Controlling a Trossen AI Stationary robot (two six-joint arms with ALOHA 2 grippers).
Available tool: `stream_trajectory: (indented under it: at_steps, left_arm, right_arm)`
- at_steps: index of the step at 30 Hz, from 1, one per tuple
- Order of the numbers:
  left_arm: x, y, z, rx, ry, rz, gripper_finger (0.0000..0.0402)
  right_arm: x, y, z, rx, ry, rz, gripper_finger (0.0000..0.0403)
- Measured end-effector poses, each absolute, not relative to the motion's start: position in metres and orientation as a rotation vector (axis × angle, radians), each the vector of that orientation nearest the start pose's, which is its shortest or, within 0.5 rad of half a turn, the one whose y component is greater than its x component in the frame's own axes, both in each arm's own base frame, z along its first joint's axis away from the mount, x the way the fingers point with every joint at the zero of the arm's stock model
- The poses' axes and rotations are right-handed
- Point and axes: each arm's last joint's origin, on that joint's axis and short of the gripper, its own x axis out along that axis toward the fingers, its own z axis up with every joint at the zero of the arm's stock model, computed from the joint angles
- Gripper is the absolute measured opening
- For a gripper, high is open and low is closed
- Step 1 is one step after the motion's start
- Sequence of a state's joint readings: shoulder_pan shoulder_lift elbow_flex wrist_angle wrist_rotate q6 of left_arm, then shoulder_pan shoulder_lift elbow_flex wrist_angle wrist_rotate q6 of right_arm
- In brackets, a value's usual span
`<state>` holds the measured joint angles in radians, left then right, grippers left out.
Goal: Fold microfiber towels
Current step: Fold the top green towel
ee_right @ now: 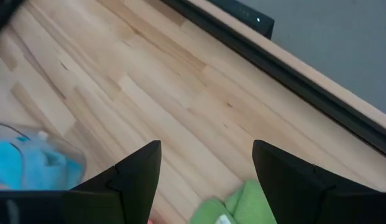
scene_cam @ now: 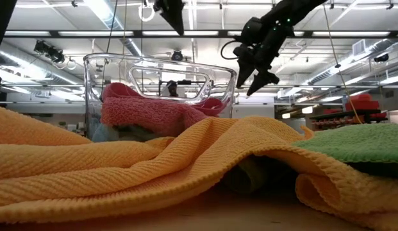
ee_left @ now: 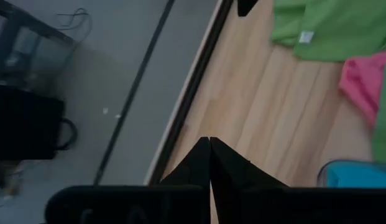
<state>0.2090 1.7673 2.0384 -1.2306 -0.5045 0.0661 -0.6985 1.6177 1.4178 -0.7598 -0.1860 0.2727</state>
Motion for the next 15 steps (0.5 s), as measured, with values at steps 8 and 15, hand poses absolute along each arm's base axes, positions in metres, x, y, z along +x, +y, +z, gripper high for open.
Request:
stream_trajectory:
  at_steps: [8, 15]
  left_arm:
    - [0.341, 0.085, 0.384, 0.161, 0.966, 0.573, 0.0023]
    - [0.337, 0.093, 0.371, 0.139, 0.979, 0.601, 0.0006]
  right_arm:
    - [0.263, -0.224, 0.286, 0.628, 0.87, -0.574, 0.0262]
    - [0.244, -0.24, 0.281, 0.633, 0.928, -0.603, 0.0262]
